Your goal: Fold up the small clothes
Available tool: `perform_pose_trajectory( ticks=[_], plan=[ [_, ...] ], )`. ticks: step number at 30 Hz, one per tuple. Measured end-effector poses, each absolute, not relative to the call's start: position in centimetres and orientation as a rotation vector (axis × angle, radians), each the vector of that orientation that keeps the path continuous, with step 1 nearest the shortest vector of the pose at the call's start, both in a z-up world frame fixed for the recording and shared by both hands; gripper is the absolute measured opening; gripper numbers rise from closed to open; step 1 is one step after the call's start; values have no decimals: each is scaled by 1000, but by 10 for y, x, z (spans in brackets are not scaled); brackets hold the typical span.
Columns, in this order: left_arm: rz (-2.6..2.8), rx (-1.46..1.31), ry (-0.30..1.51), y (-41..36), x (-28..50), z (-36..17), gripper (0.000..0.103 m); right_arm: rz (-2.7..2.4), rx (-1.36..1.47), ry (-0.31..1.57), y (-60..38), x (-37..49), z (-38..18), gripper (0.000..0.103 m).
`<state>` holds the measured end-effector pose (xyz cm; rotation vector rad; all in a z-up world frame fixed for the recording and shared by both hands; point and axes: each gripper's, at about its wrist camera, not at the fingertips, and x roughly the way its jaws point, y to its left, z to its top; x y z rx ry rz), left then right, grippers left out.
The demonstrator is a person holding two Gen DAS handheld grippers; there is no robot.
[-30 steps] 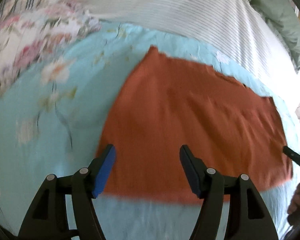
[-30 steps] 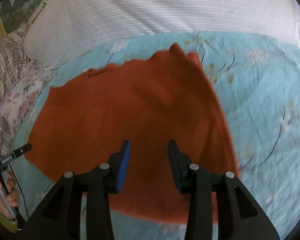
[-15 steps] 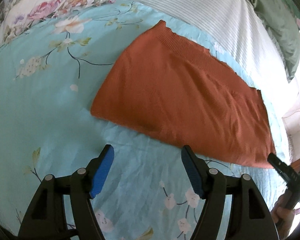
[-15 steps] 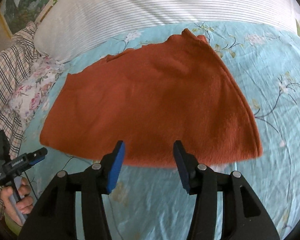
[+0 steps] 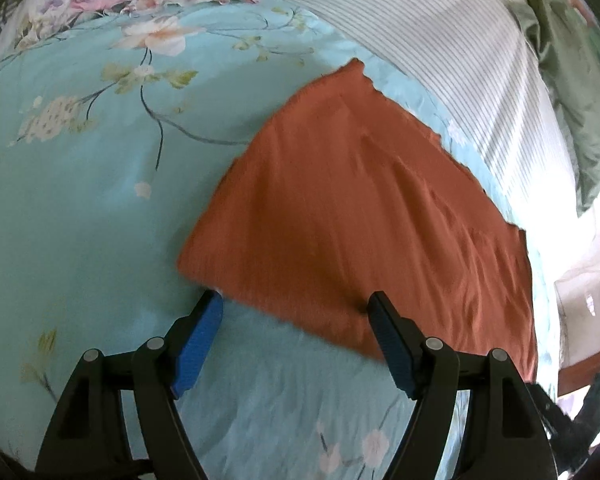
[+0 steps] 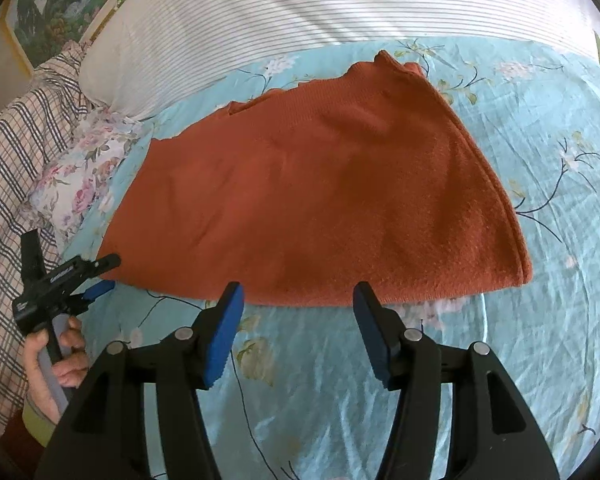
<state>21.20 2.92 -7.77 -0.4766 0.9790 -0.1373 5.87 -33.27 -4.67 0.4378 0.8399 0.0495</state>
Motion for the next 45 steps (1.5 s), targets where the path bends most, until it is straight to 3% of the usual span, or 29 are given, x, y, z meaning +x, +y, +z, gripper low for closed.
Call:
perform_pose_trajectory(
  ticks=[8, 14, 16, 17, 29, 36, 38, 42, 45],
  plan=[
    [-80, -508, 947, 31, 247, -78, 72, 54, 453, 832, -337, 68, -46, 60],
    [-78, -513, 933, 34, 263, -74, 40, 52, 473, 820, -346, 78, -46, 60],
    [-93, -498, 923, 32, 264, -71, 19, 59, 477, 816, -348, 81, -46, 60],
    [-99, -477, 917, 28, 264, -68, 14, 62, 478, 815, -349, 82, -46, 60],
    [-313, -40, 696, -98, 224, 9, 9, 113, 601, 777, -392, 106, -44, 60],
    [-459, 246, 683, -195, 187, -25, 9, 169, 651, 821, -401, 136, -57, 60],
    [-465, 268, 699, -203, 185, -38, 8, 223, 664, 843, -395, 150, -61, 60],
    [-474, 271, 696, -198, 179, -50, 8, 336, 693, 878, -377, 184, -69, 73],
    [-482, 274, 684, -195, 177, -48, 8, 407, 710, 907, -361, 216, -74, 73]
  ],
)
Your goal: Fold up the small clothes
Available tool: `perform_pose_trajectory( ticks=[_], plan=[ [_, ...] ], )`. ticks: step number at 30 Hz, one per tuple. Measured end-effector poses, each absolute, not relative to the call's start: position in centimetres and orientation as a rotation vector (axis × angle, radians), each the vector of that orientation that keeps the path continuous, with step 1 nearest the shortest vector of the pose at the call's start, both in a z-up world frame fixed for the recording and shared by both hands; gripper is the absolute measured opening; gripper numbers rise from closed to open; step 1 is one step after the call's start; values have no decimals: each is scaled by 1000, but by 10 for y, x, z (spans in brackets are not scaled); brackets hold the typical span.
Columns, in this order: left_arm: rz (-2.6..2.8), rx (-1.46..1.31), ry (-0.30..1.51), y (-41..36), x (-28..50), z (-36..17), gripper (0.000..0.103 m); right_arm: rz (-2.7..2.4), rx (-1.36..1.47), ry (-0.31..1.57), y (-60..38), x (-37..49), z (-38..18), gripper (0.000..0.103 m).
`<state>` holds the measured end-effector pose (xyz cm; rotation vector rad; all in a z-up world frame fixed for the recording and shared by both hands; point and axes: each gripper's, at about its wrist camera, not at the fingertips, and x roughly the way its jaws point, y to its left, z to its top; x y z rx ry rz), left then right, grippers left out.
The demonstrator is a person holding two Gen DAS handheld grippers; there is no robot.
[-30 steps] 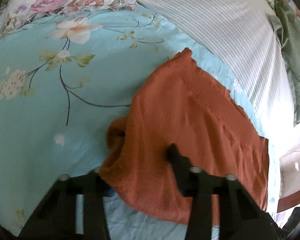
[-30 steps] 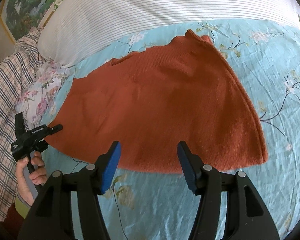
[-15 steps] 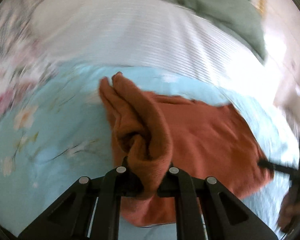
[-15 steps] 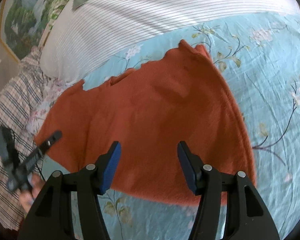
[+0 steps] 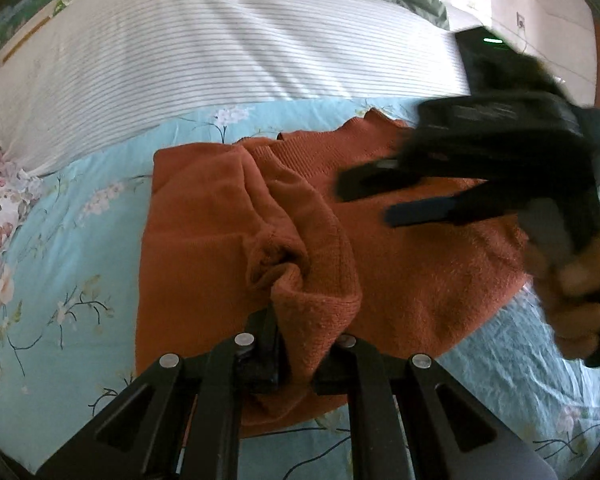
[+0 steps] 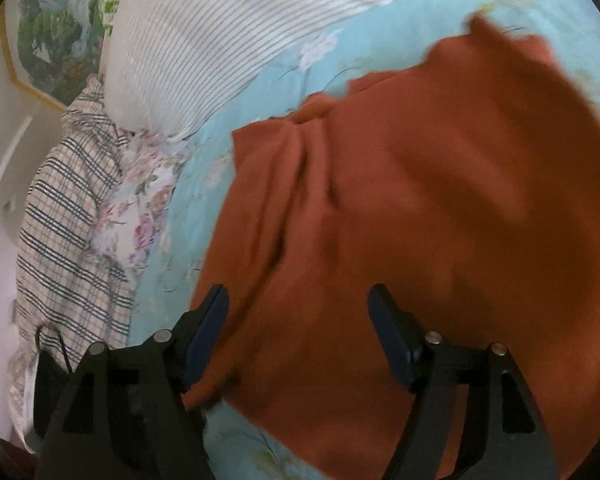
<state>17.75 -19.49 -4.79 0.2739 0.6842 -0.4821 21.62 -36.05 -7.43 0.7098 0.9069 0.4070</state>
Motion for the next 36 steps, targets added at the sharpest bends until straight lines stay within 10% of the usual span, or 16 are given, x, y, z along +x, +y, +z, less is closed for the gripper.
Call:
perform_pose_trajectory(
  ticks=[7, 10, 21, 36],
  plan=[
    [-485, 287, 689, -199, 176, -52, 8, 462, 613, 956, -323, 284, -67, 65],
    [-485, 282, 694, -200, 179, -51, 8, 448, 528, 998, -307, 298, -67, 17],
    [-633, 149, 662, -240, 170, 6, 8, 401, 460, 786, -388, 239, 13, 15],
    [-798, 129, 758, -329, 167, -27, 8, 288, 498, 792, -472, 206, -29, 14]
  ],
)
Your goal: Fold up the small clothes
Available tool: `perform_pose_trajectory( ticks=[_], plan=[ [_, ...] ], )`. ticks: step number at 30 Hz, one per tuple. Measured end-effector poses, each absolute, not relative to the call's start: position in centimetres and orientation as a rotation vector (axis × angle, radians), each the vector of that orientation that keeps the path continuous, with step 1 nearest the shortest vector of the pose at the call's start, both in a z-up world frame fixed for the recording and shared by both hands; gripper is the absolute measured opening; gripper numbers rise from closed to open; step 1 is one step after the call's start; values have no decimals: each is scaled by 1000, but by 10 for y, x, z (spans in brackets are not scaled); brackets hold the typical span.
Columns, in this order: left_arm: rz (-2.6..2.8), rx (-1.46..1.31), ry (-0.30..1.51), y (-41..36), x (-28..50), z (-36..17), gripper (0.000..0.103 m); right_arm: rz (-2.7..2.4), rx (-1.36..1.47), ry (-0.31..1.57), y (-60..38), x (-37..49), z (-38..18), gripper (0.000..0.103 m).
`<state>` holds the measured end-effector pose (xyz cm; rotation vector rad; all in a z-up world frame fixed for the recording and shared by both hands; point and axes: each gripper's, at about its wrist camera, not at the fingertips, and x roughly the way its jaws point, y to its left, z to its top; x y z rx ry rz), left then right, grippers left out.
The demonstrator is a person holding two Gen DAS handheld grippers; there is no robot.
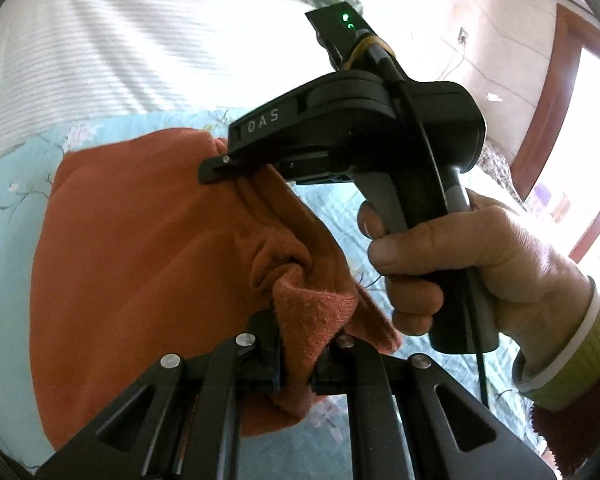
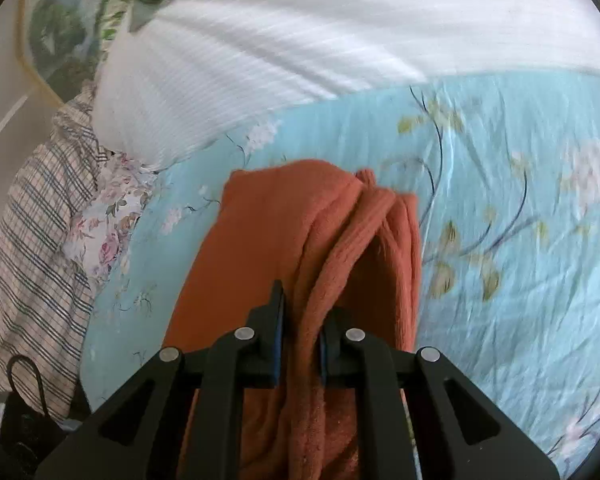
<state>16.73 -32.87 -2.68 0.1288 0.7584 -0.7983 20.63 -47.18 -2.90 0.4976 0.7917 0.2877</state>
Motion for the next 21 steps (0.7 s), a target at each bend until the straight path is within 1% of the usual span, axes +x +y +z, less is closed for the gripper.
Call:
perform_pose_trajectory(
  ticks=[2, 4, 5, 7, 8, 9, 10, 11, 12, 13, 14, 16, 17, 19, 21],
  plan=[
    [-805, 134, 760, -331, 170, -30, 8, 261, 493, 814, -473, 208, -37, 15],
    [-808, 140, 797, -338, 173, -38, 9, 240, 492, 842, -474, 209, -49, 17],
    [-810, 142, 816, -339, 172, -42, 11, 230, 496, 847, -474, 208, -53, 18],
    [-820, 139, 837, -337, 172, -46, 14, 212, 512, 850, -477, 203, -58, 26],
    [-828, 136, 841, -334, 172, -46, 16, 202, 516, 848, -479, 199, -58, 33],
    [-841, 132, 846, -330, 170, -45, 22, 191, 517, 844, -480, 196, -56, 42],
    [-855, 126, 853, -326, 168, -43, 30, 178, 516, 839, -480, 191, -54, 47],
    [-864, 118, 857, -320, 166, -41, 34, 171, 515, 833, -480, 187, -51, 57],
    [-872, 107, 858, -313, 164, -38, 42, 168, 514, 826, -479, 182, -47, 70],
    [-870, 95, 857, -305, 161, -34, 56, 158, 508, 822, -478, 177, -44, 77],
    [-860, 85, 854, -296, 160, -30, 62, 143, 496, 820, -477, 172, -41, 82],
    [-836, 60, 842, -274, 159, -23, 69, 130, 482, 820, -475, 164, -38, 82],
    [-823, 50, 844, -263, 160, -21, 71, 131, 484, 824, -474, 161, -39, 82],
    [-780, 20, 845, -240, 166, -15, 77, 120, 492, 840, -474, 154, -41, 82],
    [-729, -12, 850, -218, 178, -14, 80, 114, 492, 851, -474, 149, -44, 82]
  ],
)
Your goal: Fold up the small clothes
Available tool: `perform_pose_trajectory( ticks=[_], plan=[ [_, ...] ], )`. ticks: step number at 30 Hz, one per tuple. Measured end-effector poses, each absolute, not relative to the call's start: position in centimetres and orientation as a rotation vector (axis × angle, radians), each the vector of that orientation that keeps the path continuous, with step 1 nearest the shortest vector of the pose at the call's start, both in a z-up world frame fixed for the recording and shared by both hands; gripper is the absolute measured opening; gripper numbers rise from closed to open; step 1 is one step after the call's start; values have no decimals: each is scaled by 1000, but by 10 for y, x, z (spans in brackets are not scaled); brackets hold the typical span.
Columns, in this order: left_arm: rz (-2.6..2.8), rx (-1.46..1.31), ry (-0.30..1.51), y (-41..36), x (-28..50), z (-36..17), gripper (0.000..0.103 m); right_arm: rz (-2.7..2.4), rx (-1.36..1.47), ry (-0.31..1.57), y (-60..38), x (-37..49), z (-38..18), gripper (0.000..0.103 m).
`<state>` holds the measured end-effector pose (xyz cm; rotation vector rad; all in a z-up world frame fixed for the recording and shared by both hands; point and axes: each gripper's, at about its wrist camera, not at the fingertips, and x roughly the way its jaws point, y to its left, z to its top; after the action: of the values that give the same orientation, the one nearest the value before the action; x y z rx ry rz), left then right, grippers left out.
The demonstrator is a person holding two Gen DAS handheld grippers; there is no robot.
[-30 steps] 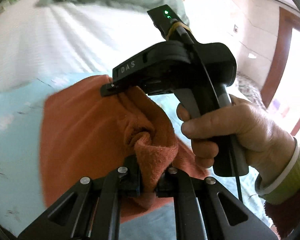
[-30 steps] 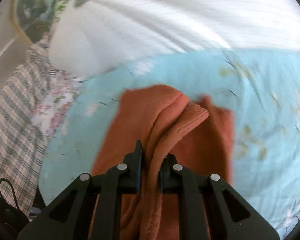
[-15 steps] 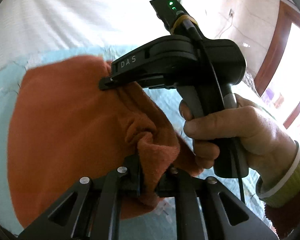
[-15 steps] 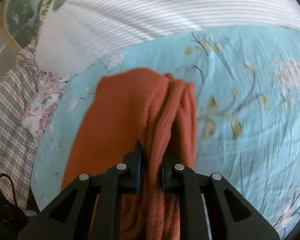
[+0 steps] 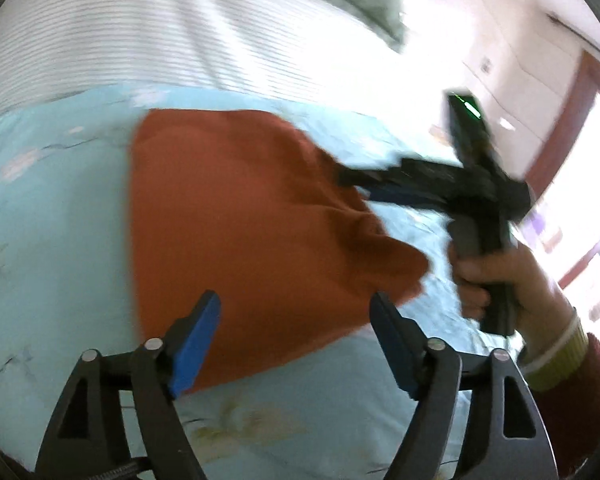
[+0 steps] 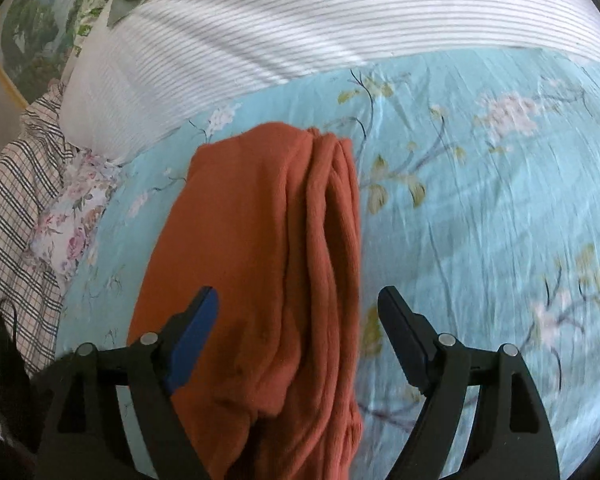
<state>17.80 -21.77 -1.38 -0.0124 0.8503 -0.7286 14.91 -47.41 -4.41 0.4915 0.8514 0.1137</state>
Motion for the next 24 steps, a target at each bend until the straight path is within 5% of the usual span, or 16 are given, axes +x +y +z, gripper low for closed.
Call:
perform_pose_trajectory(
  ticks=[7, 19, 20, 21, 22, 24],
  plan=[
    [-596, -112, 963, -168, 242, -38, 80, 125, 512, 874, -473, 142, -55, 85],
    [-632, -259, 1089, -190, 309, -81, 79, 193, 628, 892, -477, 178, -82, 85],
    [-638, -261, 1088, -193, 312, -83, 78, 193, 627, 895, -476, 180, -83, 80],
    [-643, -256, 1089, -196, 314, -83, 72, 189, 618, 901, -474, 181, -83, 61],
    [-674, -254, 1091, -201, 315, -85, 52, 190, 611, 923, -470, 183, -83, 49],
    [-691, -247, 1098, -208, 318, -86, 40, 214, 643, 938, -465, 184, -85, 31]
  ],
)
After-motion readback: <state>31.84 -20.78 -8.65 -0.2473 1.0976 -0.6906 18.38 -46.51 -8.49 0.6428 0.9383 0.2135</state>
